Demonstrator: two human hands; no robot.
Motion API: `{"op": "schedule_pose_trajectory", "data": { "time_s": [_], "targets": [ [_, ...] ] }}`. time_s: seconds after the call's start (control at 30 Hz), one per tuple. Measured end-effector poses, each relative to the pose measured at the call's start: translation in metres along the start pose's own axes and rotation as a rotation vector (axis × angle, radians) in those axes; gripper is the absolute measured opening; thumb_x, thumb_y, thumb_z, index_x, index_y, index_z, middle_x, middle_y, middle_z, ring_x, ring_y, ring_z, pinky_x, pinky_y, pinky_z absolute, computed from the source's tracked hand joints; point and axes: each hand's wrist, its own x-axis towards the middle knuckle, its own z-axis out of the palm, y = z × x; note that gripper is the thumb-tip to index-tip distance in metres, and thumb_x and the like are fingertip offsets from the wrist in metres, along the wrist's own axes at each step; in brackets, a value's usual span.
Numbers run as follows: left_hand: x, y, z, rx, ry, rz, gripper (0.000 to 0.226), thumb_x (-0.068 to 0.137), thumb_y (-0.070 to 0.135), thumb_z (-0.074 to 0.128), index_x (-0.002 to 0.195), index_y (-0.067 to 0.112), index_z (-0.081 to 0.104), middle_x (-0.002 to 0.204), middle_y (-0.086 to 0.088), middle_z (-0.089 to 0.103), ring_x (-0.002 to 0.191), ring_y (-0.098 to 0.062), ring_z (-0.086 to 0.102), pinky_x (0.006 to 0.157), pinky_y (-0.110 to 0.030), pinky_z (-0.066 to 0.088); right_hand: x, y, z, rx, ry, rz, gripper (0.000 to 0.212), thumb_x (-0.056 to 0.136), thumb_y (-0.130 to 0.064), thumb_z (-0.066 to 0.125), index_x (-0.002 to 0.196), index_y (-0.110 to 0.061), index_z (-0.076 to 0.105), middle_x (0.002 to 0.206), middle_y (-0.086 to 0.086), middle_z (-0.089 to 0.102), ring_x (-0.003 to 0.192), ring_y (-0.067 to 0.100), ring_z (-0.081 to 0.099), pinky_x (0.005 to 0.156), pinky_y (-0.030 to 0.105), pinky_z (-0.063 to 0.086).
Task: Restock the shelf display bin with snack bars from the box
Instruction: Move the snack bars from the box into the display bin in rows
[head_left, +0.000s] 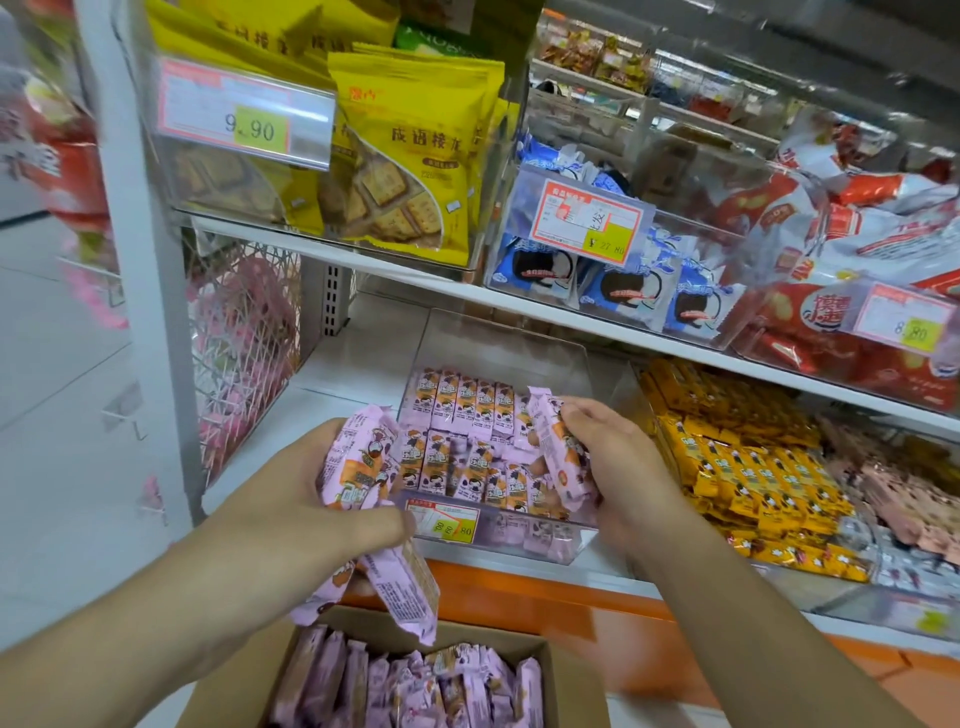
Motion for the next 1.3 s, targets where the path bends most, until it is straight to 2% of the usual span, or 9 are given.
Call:
{"op": "schedule_pose_trajectory", "data": {
  "time_s": [0.1,0.2,0.3,0.53,0.63,0.8,0.9,1.07,1.3],
  "targets": [
    [0.000,0.001,-0.002,-0.013,-0.001,-0.027,0.038,0.085,0.016,0.079,0.106,0.044,0.064,0.077,-0.009,0.073,0.048,-0.013,0.052,0.050,-0.022,0.044,0.012,0.000,0.003,0.002,-0.078,0.058,0.029,0.094,-0.005,0.063,0.121,-0.013,0.067,0.104,0.022,0.073,0.075,0.030,0.073,0.059,0.039,0.058],
    [0.001,0.001,-0.004,-0.022,-0.001,-0.041,0.041,0.084,0.019,0.079,0.103,0.050,0.063,0.090,-0.020,0.069,0.057,-0.020,0.047,0.051,-0.032,0.042,0.019,0.002,0.002,-0.151,-0.174,0.004,0.055,0.078,0.001,0.073,0.126,-0.026,0.072,0.115,0.022,0.073,0.086,0.033,0.075,0.081,0.058,0.059],
    [0.001,0.000,-0.005,-0.020,0.005,-0.034,0.042,0.084,0.019,0.079,0.103,0.052,0.063,0.090,-0.022,0.068,0.059,-0.021,0.045,0.052,-0.033,0.042,0.022,0.003,0.000,-0.244,-0.209,-0.065,0.063,0.079,0.010,0.080,0.125,-0.031,0.073,0.118,0.019,0.072,0.085,0.030,0.075,0.069,0.039,0.059],
    [-0.003,0.003,-0.005,0.001,0.018,-0.025,0.042,0.084,0.020,0.081,0.104,0.052,0.063,0.087,-0.012,0.073,0.055,-0.016,0.053,0.050,-0.029,0.046,0.037,0.008,-0.007,-0.091,0.052,-0.141,0.029,0.083,-0.008,0.086,0.108,-0.010,0.072,0.097,0.015,0.080,0.094,0.048,0.073,0.081,0.047,0.064],
    [-0.003,0.002,-0.006,-0.003,0.013,-0.052,0.046,0.083,0.023,0.081,0.106,0.057,0.060,0.094,-0.019,0.072,0.062,-0.023,0.051,0.054,-0.034,0.045,0.035,0.005,-0.004,-0.129,0.061,-0.169,0.014,0.096,-0.019,0.075,0.107,-0.011,0.073,0.092,0.007,0.080,0.083,0.031,0.074,0.063,0.028,0.057],
    [-0.003,0.002,-0.007,0.011,0.028,-0.062,0.048,0.082,0.025,0.082,0.107,0.059,0.059,0.091,-0.012,0.075,0.062,-0.023,0.054,0.054,-0.035,0.048,0.053,0.013,0.002,-0.463,0.068,-0.211,0.004,0.101,-0.024,0.068,0.100,-0.022,0.071,0.081,0.003,0.071,0.074,0.019,0.062,0.067,0.040,0.054],
    [-0.002,0.000,-0.005,0.019,0.029,-0.059,0.046,0.082,0.022,0.081,0.105,0.056,0.060,0.090,-0.010,0.074,0.058,-0.021,0.052,0.054,-0.035,0.047,0.064,0.026,0.011,-0.714,0.030,-0.174,0.014,0.100,-0.031,0.068,0.102,-0.018,0.063,0.073,0.003,0.064,0.067,0.021,0.059,0.068,0.037,0.050],
    [-0.002,0.000,-0.004,0.017,0.019,-0.063,0.046,0.083,0.017,0.080,0.104,0.054,0.061,0.088,-0.015,0.071,0.055,-0.021,0.045,0.054,-0.033,0.043,0.073,0.052,0.022,-0.808,0.038,-0.114,0.045,0.098,-0.039,0.070,0.135,-0.023,0.051,0.111,0.003,0.071,0.093,0.023,0.071,0.083,0.037,0.058],
    [-0.003,-0.001,-0.003,0.026,0.026,-0.065,0.044,0.083,0.021,0.080,0.100,0.056,0.060,0.085,-0.013,0.072,0.053,-0.020,0.048,0.055,-0.034,0.047,0.069,0.047,0.013,-0.929,-0.099,-0.110,0.064,0.083,-0.024,0.089,0.139,-0.021,0.059,0.110,-0.002,0.057,0.100,0.016,0.057,0.085,0.028,0.047]
  ]
}}
